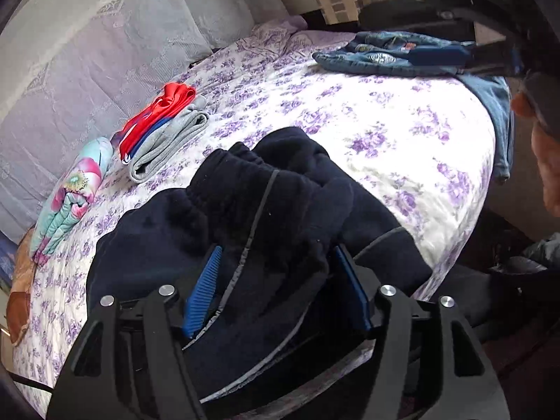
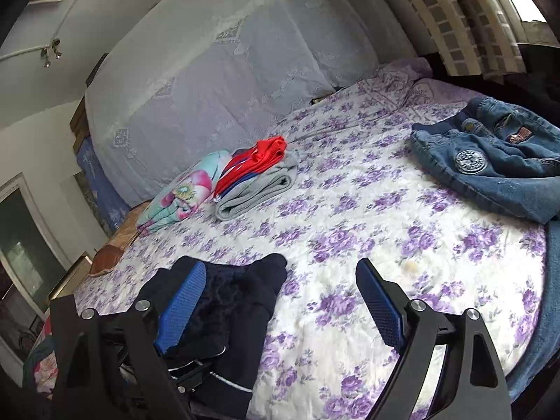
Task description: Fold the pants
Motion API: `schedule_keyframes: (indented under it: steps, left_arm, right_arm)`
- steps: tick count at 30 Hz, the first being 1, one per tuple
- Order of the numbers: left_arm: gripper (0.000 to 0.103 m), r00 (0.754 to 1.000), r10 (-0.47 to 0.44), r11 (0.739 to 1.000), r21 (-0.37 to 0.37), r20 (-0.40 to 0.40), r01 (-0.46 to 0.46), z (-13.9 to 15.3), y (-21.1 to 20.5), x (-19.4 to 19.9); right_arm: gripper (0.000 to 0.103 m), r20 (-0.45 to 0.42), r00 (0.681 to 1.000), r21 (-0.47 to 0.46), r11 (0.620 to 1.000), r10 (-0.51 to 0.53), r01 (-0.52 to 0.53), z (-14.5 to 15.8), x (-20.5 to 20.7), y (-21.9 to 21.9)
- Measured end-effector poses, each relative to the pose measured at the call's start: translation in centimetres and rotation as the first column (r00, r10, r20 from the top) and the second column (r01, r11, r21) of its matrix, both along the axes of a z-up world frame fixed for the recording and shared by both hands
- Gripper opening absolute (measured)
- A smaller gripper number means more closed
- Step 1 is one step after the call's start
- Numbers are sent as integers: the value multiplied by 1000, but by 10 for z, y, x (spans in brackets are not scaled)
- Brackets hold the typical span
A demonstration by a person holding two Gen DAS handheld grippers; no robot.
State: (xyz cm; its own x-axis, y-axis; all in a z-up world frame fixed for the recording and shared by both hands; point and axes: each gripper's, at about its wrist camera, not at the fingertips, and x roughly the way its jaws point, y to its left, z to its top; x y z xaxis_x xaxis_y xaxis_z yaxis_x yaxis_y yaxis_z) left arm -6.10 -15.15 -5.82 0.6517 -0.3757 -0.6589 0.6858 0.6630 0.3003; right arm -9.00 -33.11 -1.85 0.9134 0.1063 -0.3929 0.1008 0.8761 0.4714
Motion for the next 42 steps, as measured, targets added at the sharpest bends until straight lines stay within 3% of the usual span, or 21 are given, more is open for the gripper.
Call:
schedule_keyframes:
  steps: [1, 3, 5, 7, 9, 14, 17, 19, 22, 24, 26, 28, 31, 33, 35, 37, 42]
  left_arm:
    - [68, 1000, -10, 999, -38, -23, 9, 8, 5, -3]
    - [71, 1000, 12, 996, -92, 2, -12, 24, 17, -13]
    - [77, 998, 46, 986, -162, 30, -40, 43, 39, -21]
    - [86, 993, 107, 967, -239, 54, -91, 63, 63, -30]
    - [91, 983, 179, 936, -314, 50, -155, 78, 92, -29]
    - [91, 940, 333, 863, -377, -75, -336, 76, 144, 10]
    - [91, 923, 339, 834, -397, -183, -384, 61, 156, 31]
    - [91, 921, 338, 839, -382, -196, -389, 49, 152, 35]
    - [91, 922, 340, 856, -345, -185, -385, 37, 141, 37]
    - [91, 922, 328, 859, -341, -207, -383, 31, 138, 40]
    - [91, 917, 328, 858, -336, -227, -389, 26, 137, 44]
    - [91, 912, 330, 852, -338, -243, -399, 23, 140, 46]
    - [91, 903, 337, 842, -343, -267, -416, 20, 147, 50]
    - [91, 901, 334, 839, -349, -276, -418, 19, 150, 51]
    - [91, 901, 336, 839, -347, -272, -418, 18, 150, 51]
    - [91, 901, 340, 841, -342, -271, -420, 17, 150, 53]
    - [91, 899, 325, 841, -345, -293, -416, 14, 150, 57]
  right_arm:
    - [88, -13, 996, 57, 994, 90, -89, 0, 9, 3]
    - [88, -53, 963, 182, 951, 264, -251, -4, 32, 14]
    - [88, -108, 930, 191, 925, 352, -328, -7, 51, 32]
    - [88, -186, 920, 133, 937, 345, -324, -13, 65, 48]
    - [88, -243, 903, 148, 933, 355, -327, -25, 76, 57]
    - [89, -371, 856, 138, 933, 359, -331, -49, 108, 79]
    - [63, -395, 849, 60, 931, 352, -359, -47, 110, 85]
    - [41, -381, 856, -5, 925, 349, -379, -32, 103, 87]
    - [37, -388, 877, -174, 912, 284, -372, -8, 88, 100]
    - [37, -401, 876, -186, 913, 266, -362, -1, 81, 104]
    - [45, -385, 871, -120, 920, 303, -373, 1, 74, 103]
    - [64, -373, 863, -15, 927, 341, -374, -6, 74, 98]
    - [65, -414, 854, 105, 948, 316, -300, -35, 81, 80]
    - [65, -390, 846, 261, 925, 363, -277, -56, 83, 67]
    - [59, -326, 856, 295, 904, 401, -311, -60, 87, 66]
    - [31, -290, 851, 263, 891, 438, -369, -53, 93, 75]
    - [25, -224, 864, 165, 892, 450, -422, -28, 97, 93]
